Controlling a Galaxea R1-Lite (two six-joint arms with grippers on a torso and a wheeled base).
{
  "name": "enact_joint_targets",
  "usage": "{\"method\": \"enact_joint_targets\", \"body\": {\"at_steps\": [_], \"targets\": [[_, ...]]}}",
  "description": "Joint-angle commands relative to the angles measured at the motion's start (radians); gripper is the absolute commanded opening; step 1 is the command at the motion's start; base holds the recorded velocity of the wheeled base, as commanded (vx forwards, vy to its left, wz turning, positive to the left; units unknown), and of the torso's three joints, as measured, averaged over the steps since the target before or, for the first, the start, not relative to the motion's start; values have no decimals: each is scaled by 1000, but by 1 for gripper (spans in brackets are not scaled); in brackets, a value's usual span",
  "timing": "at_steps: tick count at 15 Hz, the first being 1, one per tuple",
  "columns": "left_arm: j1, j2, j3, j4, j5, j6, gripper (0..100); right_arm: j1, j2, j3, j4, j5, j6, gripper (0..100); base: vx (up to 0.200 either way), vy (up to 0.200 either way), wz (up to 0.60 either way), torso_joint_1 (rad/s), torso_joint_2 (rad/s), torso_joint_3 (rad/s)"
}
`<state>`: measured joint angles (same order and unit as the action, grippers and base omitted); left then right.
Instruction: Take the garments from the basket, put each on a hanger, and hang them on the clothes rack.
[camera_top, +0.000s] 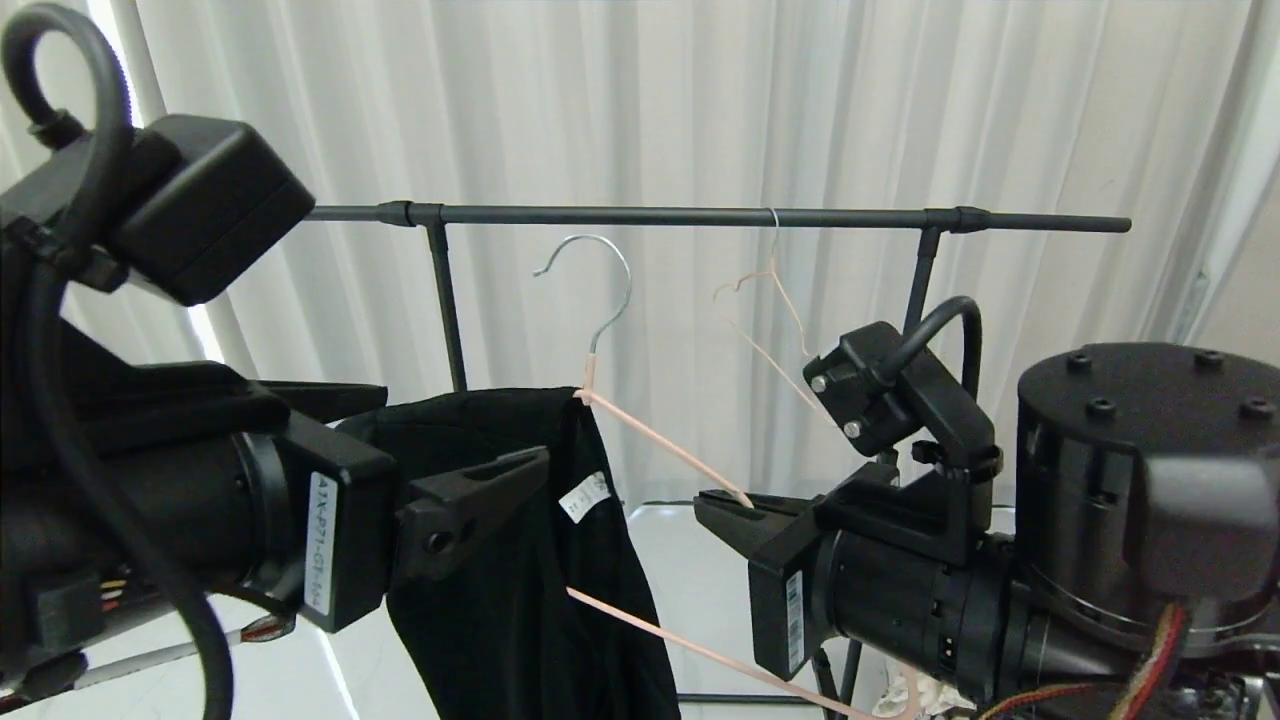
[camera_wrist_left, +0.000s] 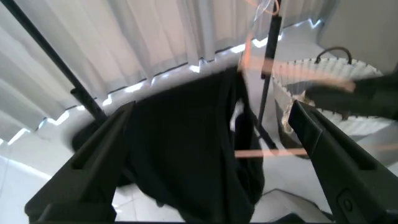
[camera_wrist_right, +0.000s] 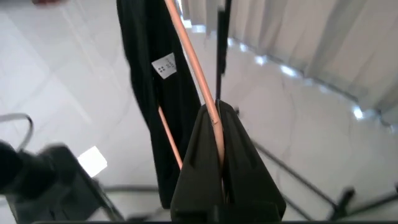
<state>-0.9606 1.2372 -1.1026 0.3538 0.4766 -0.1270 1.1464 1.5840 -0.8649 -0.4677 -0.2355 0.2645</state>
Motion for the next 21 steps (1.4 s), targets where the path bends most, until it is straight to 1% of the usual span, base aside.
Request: {"method": "enact_joint_targets", "body": {"at_steps": [1,2,3,4,5,6,7,8,9,10,11,13,14,15,17,19,20,21], "targets": [[2,-99,95,1,-1,49,100,-27,-16,87,-60,-1,-51,0,0,0,0,0,0,0],[20,-156,153,-1,-12,115,100,-42,-35,122,-88,1,-80,0,0,0,0,0,0,0],[68,-208,201,-1,-55,178,100,-57,-55,152,-118,1,-110,0,0,0,0,0,0,0],[129,-242,227,-1,-124,228,100,-66,-81,182,-141,4,-133,0,0,0,0,0,0,0],[197,-262,236,-1,-213,280,100,-71,-111,211,-157,7,-151,0,0,0,0,0,0,0],[258,-266,236,-3,-320,326,100,-70,-147,248,-163,12,-166,0,0,0,0,0,0,0],[306,-262,236,-16,-458,372,100,-70,-187,287,-166,30,-189,0,0,0,0,0,0,0],[342,-251,240,-30,-572,422,100,-71,-231,314,-169,61,-215,0,0,0,0,0,0,0],[361,-234,244,-35,-624,460,100,-71,-257,333,-169,84,-229,0,0,0,0,0,0,0],[382,-190,250,-61,-694,538,100,-70,-311,372,-167,120,-261,0,0,0,0,0,0,0],[382,-154,253,-93,-719,563,100,-70,-335,397,-167,137,-286,0,0,0,0,0,0,0],[381,-114,259,-141,-776,566,100,-65,-361,428,-167,153,-304,0,0,0,0,0,0,0],[381,-96,259,-150,-836,569,100,-65,-368,438,-167,159,-307,0,0,0,0,0,0,0],[381,-82,267,-150,-900,587,100,-57,-369,437,-167,159,-310,0,0,0,0,0,0,0],[379,-59,296,-150,-943,655,100,-16,-368,435,-167,160,-321,0,0,0,0,0,0,0],[353,-53,309,-150,-967,670,100,12,-358,434,-167,157,-329,0,0,0,0,0,0,0],[333,-51,334,-150,-967,670,100,18,-354,432,-167,157,-332,0,0,0,0,0,0,0],[333,-51,356,-150,-967,670,100,23,-354,432,-167,157,-338,0,0,0,0,0,0,0]]}}
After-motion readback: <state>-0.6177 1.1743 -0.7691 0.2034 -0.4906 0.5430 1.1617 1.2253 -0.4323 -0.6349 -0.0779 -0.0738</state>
